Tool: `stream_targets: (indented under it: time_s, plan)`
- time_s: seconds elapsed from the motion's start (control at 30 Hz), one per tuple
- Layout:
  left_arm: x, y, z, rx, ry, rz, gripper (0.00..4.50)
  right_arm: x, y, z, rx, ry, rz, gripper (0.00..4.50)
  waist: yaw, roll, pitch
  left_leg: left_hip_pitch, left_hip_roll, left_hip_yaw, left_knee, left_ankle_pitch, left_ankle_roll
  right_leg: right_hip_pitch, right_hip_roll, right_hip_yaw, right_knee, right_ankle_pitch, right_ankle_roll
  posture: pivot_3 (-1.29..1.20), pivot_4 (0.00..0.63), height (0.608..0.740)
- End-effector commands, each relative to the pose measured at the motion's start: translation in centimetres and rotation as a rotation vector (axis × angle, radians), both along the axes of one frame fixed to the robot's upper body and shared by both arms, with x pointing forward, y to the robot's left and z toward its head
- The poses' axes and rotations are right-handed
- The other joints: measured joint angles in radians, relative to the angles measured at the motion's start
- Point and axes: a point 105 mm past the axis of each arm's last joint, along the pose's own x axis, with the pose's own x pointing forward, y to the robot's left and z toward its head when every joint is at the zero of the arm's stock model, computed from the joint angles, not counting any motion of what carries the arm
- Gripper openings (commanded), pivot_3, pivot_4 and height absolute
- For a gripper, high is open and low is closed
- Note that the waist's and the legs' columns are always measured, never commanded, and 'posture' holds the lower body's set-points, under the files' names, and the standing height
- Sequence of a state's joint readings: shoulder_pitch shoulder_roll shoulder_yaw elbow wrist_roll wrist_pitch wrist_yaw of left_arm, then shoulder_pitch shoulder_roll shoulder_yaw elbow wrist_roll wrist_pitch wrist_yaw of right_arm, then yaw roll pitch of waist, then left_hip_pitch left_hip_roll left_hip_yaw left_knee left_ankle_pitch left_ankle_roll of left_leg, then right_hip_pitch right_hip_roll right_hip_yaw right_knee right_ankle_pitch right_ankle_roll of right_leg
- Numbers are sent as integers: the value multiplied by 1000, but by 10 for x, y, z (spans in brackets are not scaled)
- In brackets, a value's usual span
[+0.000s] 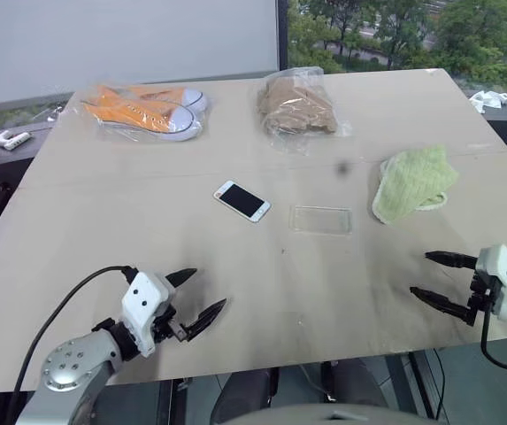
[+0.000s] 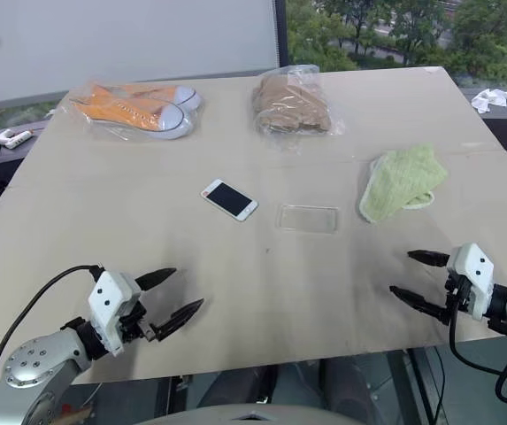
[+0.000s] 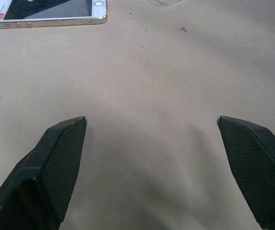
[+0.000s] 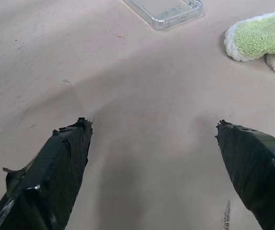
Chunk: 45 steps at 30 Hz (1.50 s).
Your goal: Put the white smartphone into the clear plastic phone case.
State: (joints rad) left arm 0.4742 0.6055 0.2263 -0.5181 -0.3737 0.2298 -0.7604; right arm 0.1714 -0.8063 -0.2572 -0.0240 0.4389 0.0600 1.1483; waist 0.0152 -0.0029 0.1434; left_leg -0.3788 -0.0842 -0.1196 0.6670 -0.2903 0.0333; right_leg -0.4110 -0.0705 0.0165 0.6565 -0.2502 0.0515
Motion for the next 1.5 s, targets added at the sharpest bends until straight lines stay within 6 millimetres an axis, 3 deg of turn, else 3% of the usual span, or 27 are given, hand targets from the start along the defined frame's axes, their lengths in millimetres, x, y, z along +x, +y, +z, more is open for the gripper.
stream_targets:
  time_s: [0.03, 1.17, 1.27, 1.37, 1.4, 1.5]
  plan:
    - [0, 0, 5, 12, -28, -17, 4484, 2, -1, 14, -2, -59, -8, 4500, 0, 0, 0, 0, 0, 0, 0, 0, 0, 0, 0, 0, 0, 0, 0, 0, 150, 740]
    - [-2, -1, -1, 6, -41, -28, 4484, 8, 14, 18, -18, -78, 19, 4500, -1, 0, 0, 0, 0, 0, 0, 0, 0, 0, 0, 0, 0, 0, 0, 0, 150, 740]
    - [-2, 0, -1, 7, -41, -26, 4484, 7, 14, 16, -27, -75, 26, 4500, -15, 2, 1, -1, -9, -18, 0, -2, 4, 9, -8, -21, -2, -2, 1, 0, 150, 740]
    - [-2, 0, -1, 7, -43, -25, 4484, 9, 12, 17, -25, -86, 6, 4500, -29, 10, 5, 2, -38, -68, 1, 3, 7, 30, -25, -61, 0, -15, 8, 0, 150, 740]
    - [-2, 1, -1, 8, -43, -25, 4484, 10, 11, 18, -23, -88, -1, 4500, -23, 10, 6, 4, -52, -91, 2, 7, 3, 31, -26, -61, 1, -20, 11, 0, 150, 740]
    - [-2, 1, -1, 8, -44, -26, 4484, 10, 10, 18, -25, -91, -4, 4500, 1, 11, 6, 5, -48, -83, 0, 9, -1, 30, -28, -47, 2, -20, 11, 0, 150, 740]
